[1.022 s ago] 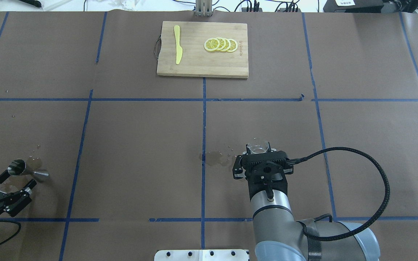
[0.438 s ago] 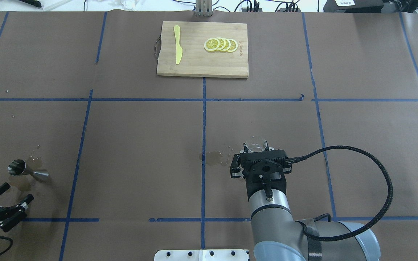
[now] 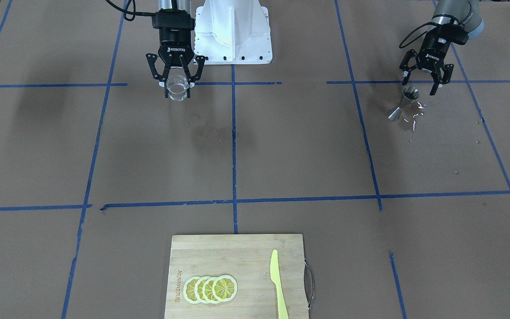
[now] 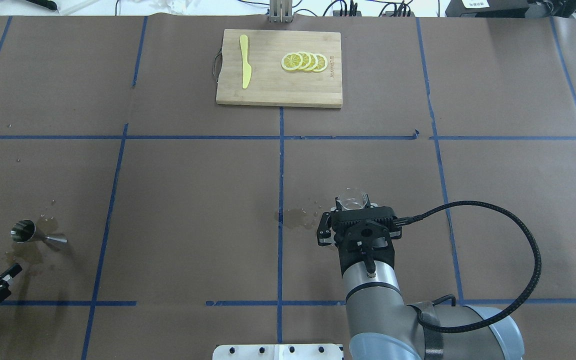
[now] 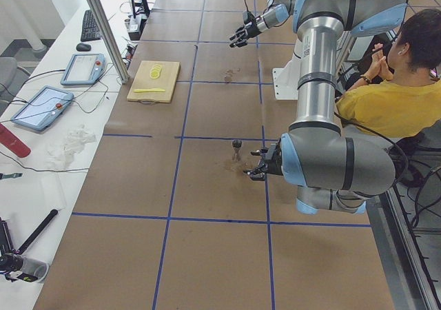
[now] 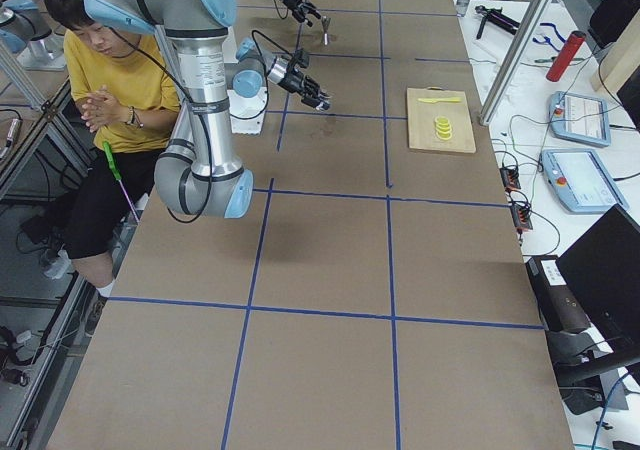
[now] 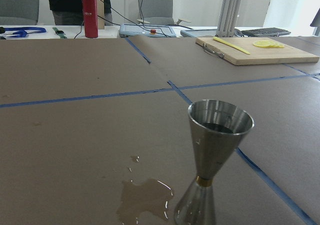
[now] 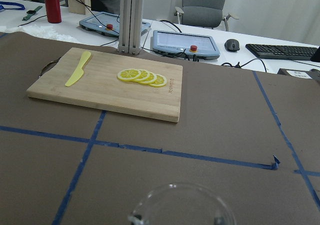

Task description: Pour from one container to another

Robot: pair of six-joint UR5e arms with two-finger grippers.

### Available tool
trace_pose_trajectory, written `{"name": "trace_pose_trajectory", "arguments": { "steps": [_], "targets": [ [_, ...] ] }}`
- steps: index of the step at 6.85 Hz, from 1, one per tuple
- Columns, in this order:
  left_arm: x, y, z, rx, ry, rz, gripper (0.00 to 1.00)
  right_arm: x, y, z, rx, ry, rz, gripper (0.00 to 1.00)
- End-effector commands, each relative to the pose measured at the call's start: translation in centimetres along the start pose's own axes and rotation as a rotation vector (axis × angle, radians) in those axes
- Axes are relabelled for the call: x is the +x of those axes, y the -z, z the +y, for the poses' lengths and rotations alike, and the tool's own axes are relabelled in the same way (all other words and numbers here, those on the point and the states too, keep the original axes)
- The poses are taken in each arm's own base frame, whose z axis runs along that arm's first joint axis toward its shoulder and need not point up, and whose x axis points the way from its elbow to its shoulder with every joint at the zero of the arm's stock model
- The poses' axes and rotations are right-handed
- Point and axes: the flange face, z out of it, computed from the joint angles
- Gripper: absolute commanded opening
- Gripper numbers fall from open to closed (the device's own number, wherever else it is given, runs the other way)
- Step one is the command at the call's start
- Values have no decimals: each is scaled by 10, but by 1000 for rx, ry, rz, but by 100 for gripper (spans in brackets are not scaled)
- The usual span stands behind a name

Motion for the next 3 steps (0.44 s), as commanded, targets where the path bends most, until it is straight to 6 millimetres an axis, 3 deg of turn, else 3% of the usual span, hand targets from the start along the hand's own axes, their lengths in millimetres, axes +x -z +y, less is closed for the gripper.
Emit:
{"name": "trace_pose_trajectory", "arguments": {
  "steps": [1,3],
  "targets": [
    [-32,7,-8,30,63,3,100,0,0,1,0,1,0,0],
    [-55,2,-26,62,74,-28,100,0,-1,0,0,5,1,0]
  ]
}}
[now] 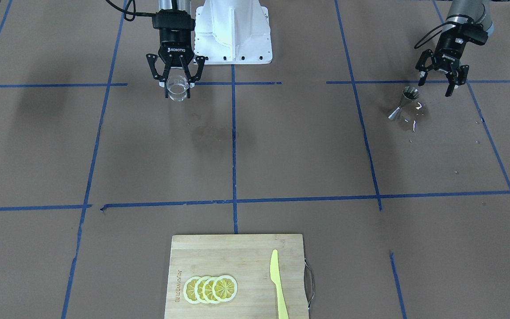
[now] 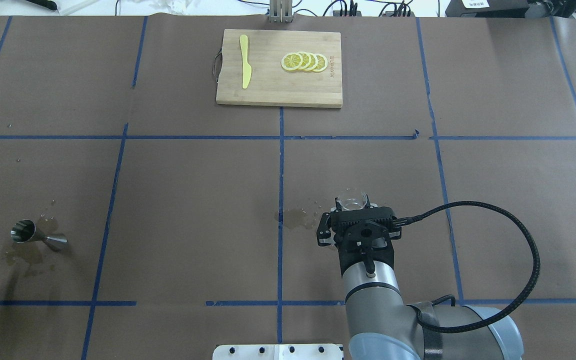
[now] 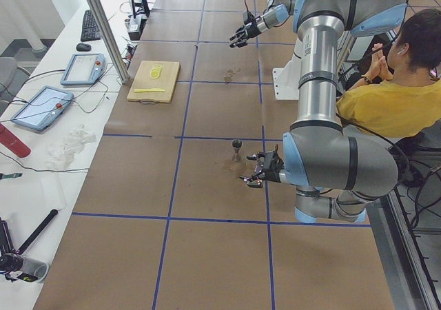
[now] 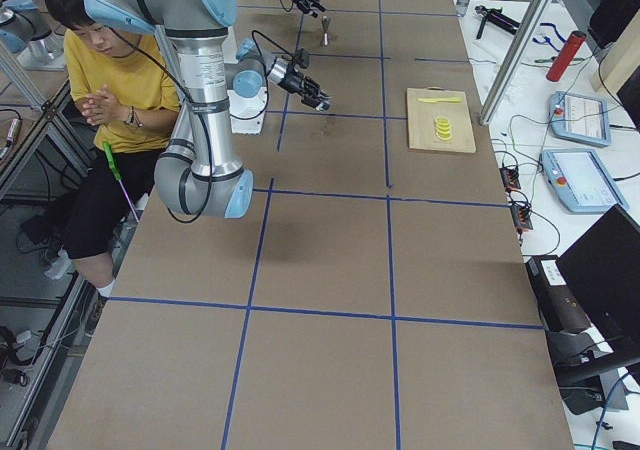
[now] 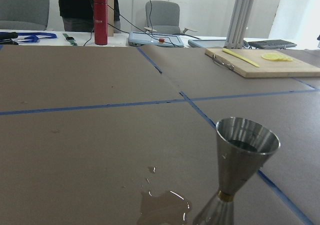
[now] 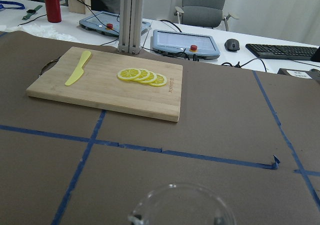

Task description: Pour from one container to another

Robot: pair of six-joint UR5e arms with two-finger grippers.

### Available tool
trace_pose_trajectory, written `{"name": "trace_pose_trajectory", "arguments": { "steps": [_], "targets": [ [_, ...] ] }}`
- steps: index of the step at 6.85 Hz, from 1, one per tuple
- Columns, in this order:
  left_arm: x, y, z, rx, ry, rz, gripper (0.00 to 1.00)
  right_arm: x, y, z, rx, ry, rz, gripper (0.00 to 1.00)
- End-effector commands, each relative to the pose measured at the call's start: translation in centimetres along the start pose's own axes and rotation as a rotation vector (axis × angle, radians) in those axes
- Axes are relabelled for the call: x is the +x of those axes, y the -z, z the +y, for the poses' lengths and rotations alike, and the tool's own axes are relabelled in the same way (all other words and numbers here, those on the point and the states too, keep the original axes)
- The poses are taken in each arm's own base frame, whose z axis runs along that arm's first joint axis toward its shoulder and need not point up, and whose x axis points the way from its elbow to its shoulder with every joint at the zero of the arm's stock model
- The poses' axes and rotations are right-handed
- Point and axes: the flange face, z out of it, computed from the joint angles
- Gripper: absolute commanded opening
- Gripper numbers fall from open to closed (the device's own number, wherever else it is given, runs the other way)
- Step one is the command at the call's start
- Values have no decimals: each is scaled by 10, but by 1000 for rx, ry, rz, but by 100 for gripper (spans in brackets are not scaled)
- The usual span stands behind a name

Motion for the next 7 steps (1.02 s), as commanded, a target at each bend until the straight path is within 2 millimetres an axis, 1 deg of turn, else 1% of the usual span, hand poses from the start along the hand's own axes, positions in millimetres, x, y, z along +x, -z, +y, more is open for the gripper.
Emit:
{"name": "trace_pose_trajectory", "arguments": {
  "steps": [1,3,4,5,6,7],
  "targets": [
    [-28,-7,-20,26,-6,-37,100,0,0,0,0,3,-1,0],
    [-49,-17,-38,14,-19,-55,100,0,0,-1,1,1,0,0],
    [-63,-19,-52,2,-26,-66,100,0,0,-1,1,-4,0,0],
    [-65,-44,-64,-1,-30,-89,100,0,0,-1,1,-6,-1,0],
    [-62,-74,-75,-9,-43,-109,100,-3,1,-4,5,-38,-21,0],
    [-77,-89,-93,-48,-111,-151,100,-6,-1,-3,13,-87,-58,0]
  ]
}}
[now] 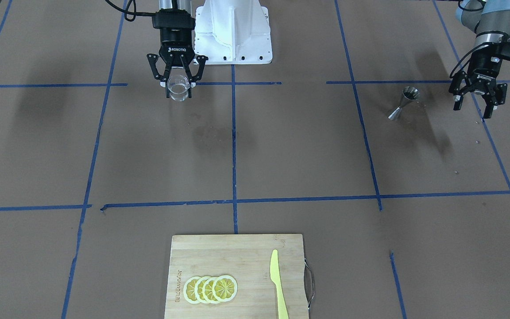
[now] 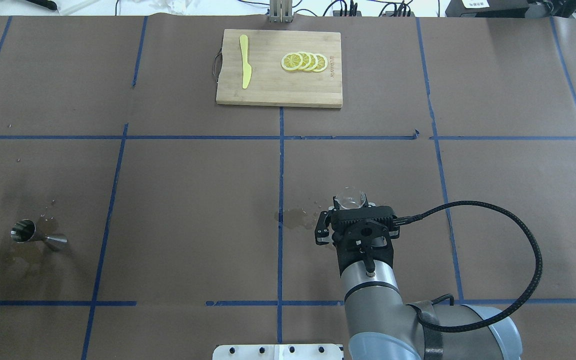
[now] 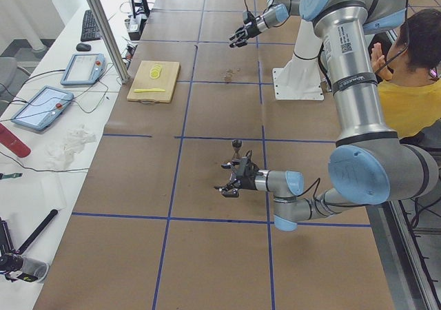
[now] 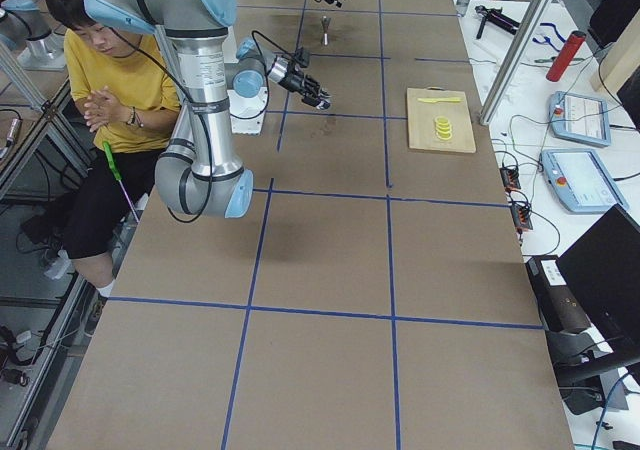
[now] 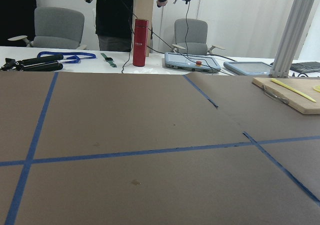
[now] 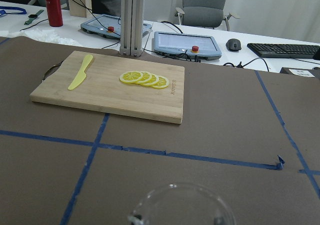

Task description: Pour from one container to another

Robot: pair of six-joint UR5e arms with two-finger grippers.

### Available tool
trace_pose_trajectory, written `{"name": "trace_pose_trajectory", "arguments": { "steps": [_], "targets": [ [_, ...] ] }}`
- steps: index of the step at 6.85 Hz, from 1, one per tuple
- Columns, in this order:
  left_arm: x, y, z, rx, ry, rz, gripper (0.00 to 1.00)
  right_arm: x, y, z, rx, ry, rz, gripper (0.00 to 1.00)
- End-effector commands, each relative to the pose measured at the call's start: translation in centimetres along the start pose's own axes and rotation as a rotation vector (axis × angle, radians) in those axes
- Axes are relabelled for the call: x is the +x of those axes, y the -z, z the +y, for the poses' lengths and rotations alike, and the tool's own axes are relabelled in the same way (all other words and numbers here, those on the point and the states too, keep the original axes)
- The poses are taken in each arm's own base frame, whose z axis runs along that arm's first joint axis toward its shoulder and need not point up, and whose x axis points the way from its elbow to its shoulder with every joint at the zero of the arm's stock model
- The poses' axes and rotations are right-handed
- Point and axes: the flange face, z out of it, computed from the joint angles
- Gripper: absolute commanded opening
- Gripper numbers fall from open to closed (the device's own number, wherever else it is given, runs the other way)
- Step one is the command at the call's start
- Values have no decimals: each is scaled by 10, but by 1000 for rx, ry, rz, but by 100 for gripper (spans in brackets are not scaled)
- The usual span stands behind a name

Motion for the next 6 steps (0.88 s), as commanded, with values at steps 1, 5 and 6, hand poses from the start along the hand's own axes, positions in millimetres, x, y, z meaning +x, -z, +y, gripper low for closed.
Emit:
{"name": "trace_pose_trajectory", "arguments": {
  "steps": [1,5,6],
  "targets": [
    [-19,-56,-57,-53,-74,-45,100,-4,-8,6,15,-61,-40,0],
    [-90,-105,-149,-401,-306,-107,100,42,-45,16,50,-217,1,0],
    [-110,-123,-191,-534,-260,-108,100,58,-56,21,67,-261,9,0]
  ]
}}
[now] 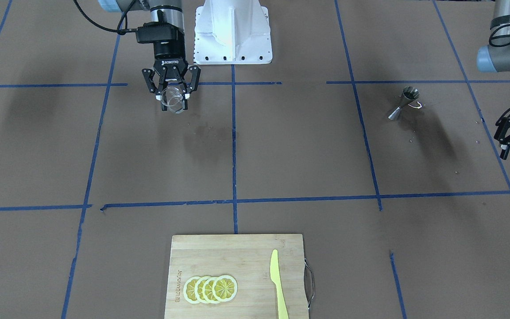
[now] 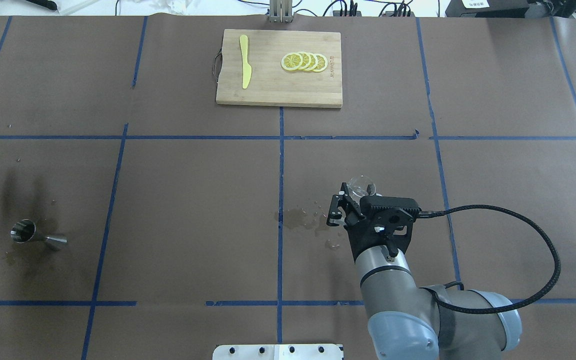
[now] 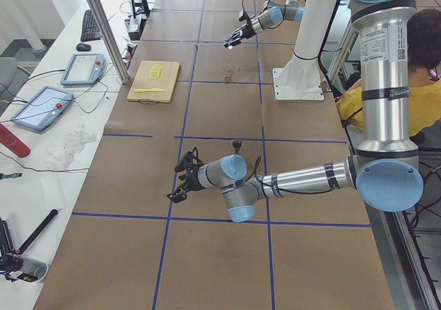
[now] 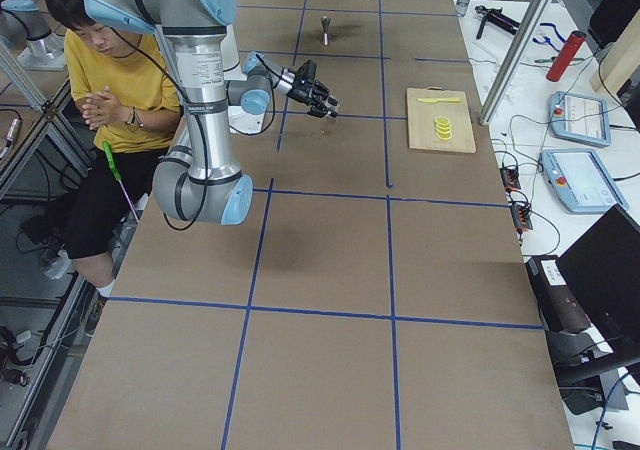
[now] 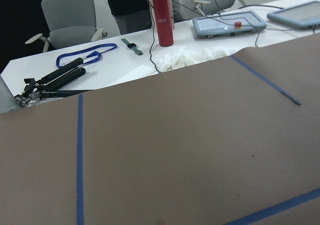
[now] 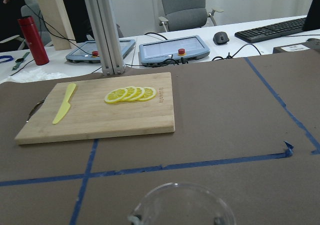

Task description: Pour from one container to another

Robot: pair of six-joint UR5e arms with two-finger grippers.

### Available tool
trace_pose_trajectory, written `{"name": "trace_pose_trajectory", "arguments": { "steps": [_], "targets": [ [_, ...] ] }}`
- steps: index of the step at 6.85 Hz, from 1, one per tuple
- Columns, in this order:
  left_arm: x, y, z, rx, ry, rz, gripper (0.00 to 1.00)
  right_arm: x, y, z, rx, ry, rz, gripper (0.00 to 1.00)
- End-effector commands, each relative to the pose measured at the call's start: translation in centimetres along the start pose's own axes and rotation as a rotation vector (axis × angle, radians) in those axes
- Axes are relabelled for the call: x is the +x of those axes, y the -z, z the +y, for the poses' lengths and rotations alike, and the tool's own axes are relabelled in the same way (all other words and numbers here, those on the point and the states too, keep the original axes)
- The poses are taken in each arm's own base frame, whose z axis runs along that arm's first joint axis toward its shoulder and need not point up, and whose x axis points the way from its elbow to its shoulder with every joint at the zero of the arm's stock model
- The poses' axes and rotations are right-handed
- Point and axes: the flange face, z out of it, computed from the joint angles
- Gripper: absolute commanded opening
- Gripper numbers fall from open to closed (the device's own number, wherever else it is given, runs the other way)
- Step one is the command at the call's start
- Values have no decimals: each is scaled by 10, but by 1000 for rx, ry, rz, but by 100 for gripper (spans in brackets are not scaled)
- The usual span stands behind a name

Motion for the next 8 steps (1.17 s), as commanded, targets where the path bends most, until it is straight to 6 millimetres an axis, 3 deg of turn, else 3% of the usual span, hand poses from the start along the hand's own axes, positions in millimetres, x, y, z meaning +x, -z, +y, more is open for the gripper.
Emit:
{"name": "trace_pose_trajectory", "arguments": {
  "steps": [1,2,4,5,6,7,8],
  "targets": [
    [-53,12,-83,-196,90,42,100,34,-26,10,56,-17,36,0],
    [-48,4,-106,-238,95,44,100,57,-43,22,72,10,67,0],
    [-35,-11,-139,-335,148,97,100,138,-72,57,125,-51,45,0],
    [-36,-12,-139,-338,148,96,100,154,-75,60,145,-71,27,0],
    [-36,-11,-139,-333,145,94,100,154,-77,48,176,-73,30,0],
    [-35,-10,-139,-330,143,97,100,163,-83,51,215,-37,47,0],
    [-35,-9,-139,-331,145,100,100,184,-96,69,227,15,79,0]
  ]
}}
